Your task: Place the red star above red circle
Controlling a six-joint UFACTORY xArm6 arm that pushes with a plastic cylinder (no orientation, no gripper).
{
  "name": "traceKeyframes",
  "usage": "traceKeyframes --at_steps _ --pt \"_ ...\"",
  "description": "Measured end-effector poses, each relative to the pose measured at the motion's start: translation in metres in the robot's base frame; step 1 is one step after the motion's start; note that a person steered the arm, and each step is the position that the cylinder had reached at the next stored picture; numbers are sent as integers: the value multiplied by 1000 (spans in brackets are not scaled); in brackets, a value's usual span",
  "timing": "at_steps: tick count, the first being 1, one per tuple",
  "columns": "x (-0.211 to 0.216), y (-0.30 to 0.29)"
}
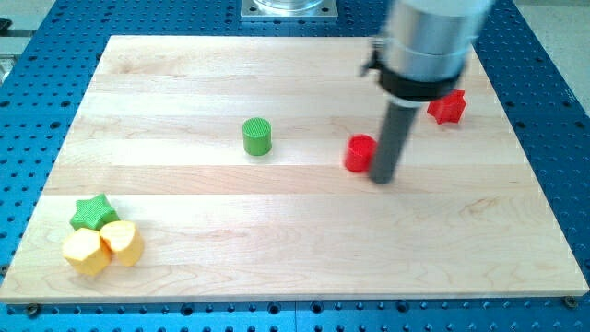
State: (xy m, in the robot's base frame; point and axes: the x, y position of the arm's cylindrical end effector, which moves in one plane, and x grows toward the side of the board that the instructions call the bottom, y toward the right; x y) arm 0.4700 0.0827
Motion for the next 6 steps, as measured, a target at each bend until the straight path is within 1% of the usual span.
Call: traceKeyframes --at_steps 1,2,3,4,5,6 --pt "-42 -10" --pt "-15 64" --pt "-60 185" --pt "-108 200" --pt "-120 132" --pt "-105 8"
